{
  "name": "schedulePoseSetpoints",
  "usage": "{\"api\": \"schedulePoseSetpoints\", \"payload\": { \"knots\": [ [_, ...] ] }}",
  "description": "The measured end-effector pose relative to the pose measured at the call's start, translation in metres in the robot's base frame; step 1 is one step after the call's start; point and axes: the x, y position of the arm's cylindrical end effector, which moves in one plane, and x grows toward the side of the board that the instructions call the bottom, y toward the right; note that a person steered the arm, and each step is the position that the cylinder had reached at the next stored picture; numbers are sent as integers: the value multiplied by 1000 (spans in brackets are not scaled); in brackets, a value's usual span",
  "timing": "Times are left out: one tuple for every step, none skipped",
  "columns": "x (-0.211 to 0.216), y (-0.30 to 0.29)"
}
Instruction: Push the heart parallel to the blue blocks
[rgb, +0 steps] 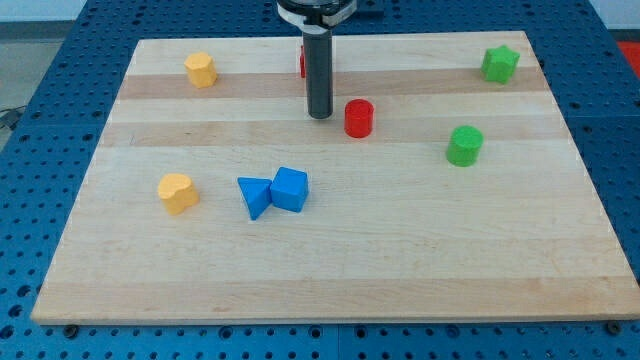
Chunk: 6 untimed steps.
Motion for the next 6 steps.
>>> {"api": "schedulePoseSetpoints", "payload": {
  "knots": [
    [0, 0],
    [16, -42],
    [27, -63],
    [52, -91],
    [70, -112],
    [128, -136]
  ]
}}
